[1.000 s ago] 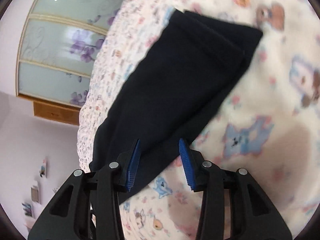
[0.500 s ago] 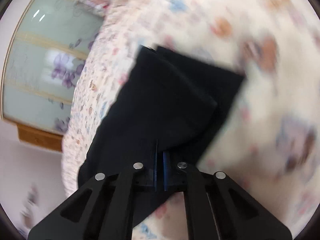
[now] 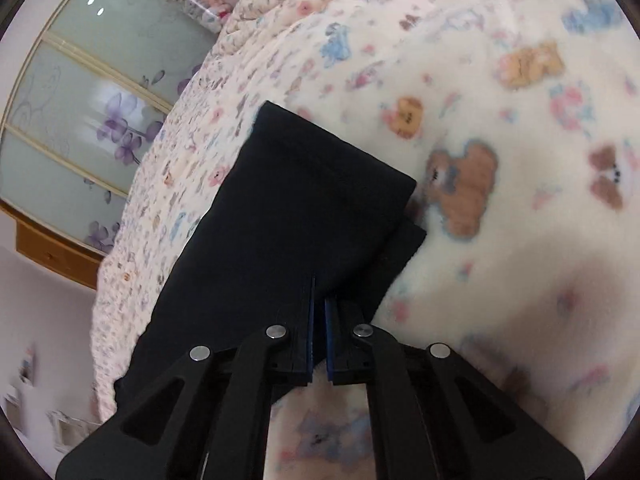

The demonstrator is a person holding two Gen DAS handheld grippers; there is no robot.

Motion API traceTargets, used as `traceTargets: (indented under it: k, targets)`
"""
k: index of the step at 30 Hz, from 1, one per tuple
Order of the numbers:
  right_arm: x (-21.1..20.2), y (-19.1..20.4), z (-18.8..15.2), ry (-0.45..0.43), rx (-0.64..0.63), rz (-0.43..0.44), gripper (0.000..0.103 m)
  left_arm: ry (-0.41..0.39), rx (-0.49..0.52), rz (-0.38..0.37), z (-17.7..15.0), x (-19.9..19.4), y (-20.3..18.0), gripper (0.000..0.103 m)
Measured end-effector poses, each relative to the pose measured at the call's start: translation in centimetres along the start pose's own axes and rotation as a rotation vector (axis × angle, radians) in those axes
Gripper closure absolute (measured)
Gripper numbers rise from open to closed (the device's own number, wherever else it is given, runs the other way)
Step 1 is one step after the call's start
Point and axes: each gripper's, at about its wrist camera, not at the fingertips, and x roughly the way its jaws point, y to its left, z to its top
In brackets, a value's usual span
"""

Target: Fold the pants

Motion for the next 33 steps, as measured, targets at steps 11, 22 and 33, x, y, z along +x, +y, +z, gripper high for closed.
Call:
traceTargets:
  k: [11,22,33]
  targets:
    - [-5.9,4.7,-3.1,-0.014,-0.120,0.054,0.054,0.002,-0.008,-0.008,0.1,-0.1,0.1,0.002]
    - [2.9,14.7,-15.2,0.487,-0.176,0.364,0.060,0.003,-0.021,-0.026,0.3,-0.1,0.4,0.002]
    - [3.4,16.2,-15.4,0.325,-0.240,0.336,0.097,0.006,-0.021,-0.022,0.3,0.0,0.5,0.002]
